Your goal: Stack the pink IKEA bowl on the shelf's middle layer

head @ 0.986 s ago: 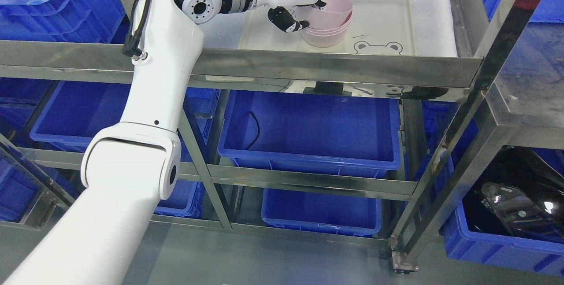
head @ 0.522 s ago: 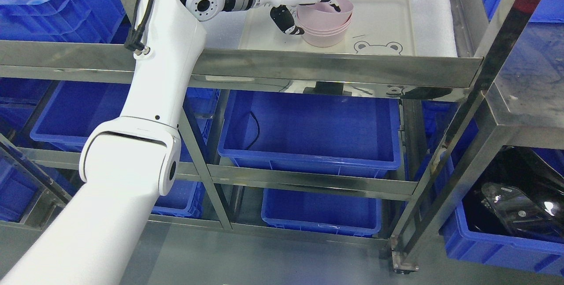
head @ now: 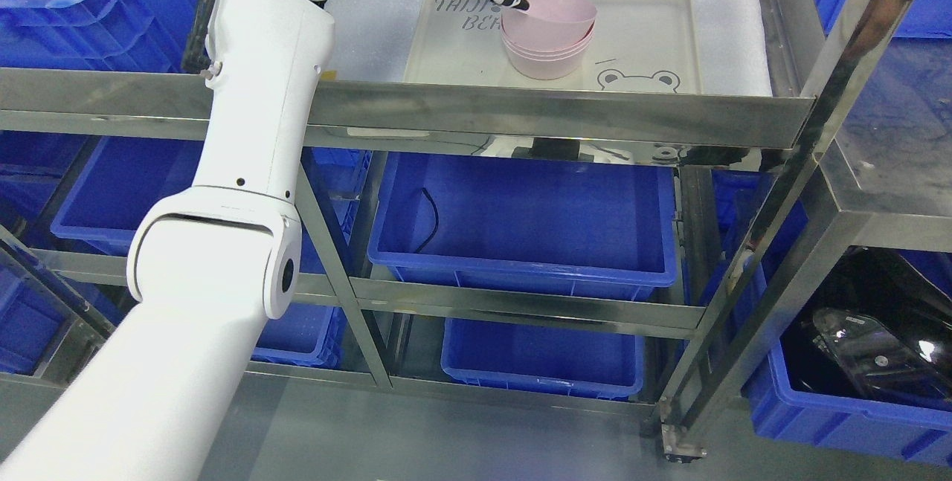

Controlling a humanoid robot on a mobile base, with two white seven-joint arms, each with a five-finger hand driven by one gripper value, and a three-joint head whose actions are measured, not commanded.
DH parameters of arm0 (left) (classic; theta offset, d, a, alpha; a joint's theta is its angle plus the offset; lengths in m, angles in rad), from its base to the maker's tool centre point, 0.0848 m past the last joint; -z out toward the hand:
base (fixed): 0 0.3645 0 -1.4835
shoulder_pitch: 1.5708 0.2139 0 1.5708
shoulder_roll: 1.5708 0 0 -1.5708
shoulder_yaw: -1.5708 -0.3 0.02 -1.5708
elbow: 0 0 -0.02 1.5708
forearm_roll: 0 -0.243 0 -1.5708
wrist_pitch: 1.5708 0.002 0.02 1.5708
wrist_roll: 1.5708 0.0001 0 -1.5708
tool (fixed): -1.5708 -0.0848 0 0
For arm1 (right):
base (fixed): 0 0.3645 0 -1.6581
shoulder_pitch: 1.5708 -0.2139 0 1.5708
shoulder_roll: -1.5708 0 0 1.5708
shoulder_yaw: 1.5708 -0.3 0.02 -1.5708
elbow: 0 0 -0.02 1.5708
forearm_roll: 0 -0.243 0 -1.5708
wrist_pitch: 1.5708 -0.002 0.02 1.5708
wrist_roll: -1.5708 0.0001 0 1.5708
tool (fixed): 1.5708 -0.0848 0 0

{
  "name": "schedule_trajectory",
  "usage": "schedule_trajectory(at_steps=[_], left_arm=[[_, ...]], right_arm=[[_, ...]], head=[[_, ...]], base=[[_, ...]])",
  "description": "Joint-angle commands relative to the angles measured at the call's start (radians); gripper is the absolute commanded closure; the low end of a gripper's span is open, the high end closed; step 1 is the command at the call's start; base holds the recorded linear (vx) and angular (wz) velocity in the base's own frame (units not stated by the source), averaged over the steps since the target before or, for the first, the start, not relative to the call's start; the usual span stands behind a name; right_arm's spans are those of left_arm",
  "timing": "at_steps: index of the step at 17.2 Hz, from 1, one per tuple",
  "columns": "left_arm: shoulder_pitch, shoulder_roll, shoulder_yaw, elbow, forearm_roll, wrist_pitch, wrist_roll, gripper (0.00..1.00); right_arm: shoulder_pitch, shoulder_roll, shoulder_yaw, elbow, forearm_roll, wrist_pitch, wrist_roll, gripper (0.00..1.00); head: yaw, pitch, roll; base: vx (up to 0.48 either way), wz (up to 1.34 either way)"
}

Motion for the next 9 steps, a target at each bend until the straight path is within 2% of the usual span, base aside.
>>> schedule_trajectory(at_steps=[1,5,9], left_arm=[[0.184,0.017,-0.061,-0.252,0.32,0.044,0.109,0.08],[0.401,0.017,-0.351,-0.507,0.319,0.046,0.356,0.05],[0.548,0.017,-0.478,-0.596,0.314,0.032,0.384,0.05]], right_arm=[[0.023,-0.017,0.001,-0.017,0.0,0.0,0.0,0.0],[0.023,-0.017,0.001,-0.017,0.0,0.0,0.0,0.0],[0.023,-0.017,-0.001,-0.017,0.0,0.0,0.0,0.0]], head=[[0.0,0.0,0.0],[0.0,0.0,0.0],[0.0,0.0,0.0]], base=[[0.0,0.0],[0.0,0.0],[0.0,0.0]])
